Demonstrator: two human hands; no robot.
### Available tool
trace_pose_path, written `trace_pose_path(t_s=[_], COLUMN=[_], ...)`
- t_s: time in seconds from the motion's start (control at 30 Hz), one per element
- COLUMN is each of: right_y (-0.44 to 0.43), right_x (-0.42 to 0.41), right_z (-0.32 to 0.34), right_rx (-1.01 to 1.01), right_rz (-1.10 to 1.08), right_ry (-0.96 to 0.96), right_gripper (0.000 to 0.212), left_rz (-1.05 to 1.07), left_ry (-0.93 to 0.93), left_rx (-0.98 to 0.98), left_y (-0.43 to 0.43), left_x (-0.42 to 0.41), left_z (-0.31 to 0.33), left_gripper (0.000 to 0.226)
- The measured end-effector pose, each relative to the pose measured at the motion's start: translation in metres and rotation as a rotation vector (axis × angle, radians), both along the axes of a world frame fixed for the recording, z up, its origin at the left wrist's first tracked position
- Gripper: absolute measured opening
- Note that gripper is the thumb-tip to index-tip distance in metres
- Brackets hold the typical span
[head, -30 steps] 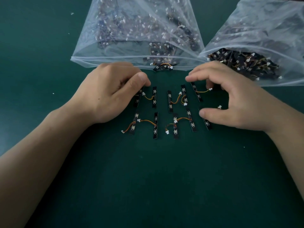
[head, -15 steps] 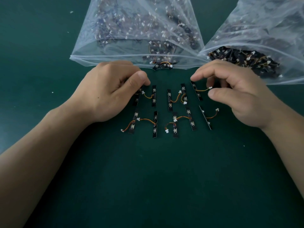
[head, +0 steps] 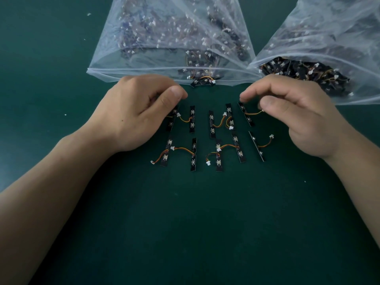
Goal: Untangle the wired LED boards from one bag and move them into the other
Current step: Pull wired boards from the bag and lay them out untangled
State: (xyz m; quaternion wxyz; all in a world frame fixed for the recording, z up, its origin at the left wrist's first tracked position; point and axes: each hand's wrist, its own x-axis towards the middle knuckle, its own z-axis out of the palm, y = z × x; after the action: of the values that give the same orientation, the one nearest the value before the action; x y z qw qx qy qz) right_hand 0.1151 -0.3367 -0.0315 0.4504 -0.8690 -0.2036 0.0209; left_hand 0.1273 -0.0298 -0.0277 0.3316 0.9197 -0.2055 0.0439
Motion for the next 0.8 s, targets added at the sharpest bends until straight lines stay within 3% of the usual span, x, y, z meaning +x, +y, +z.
trace_pose_path(t_s=[0.27,0.5,0.7,0.8], right_y=[0.001,0.021,0.031,0.03], right_x=[-0.001,-0.011,-0.02,-0.019], right_z=[0.001,0.006,0.007,0.004], right_rx=[-0.062,-0.355,-0.49,-0.419], right_rz=[0.007,0.101,0.206,0.183], right_ry=[-0.034,-0.412,-0.348,-0.346], right_gripper=[0.03,0.039,0.044,0.042], left_rz=[-0.005,-0.013,-0.01,-0.002], left_ry=[-0.01,-0.009,0.003,0.009], left_rx=[0.05,0.038,0.045,0.055], left_y=[-0.001,0.0,-0.001,-0.001], left_x=[0.002,0.001,0.0,0.0], left_z=[-0.001,0.0,0.001,0.002], left_gripper=[0.066,0.054,0.055,0.058])
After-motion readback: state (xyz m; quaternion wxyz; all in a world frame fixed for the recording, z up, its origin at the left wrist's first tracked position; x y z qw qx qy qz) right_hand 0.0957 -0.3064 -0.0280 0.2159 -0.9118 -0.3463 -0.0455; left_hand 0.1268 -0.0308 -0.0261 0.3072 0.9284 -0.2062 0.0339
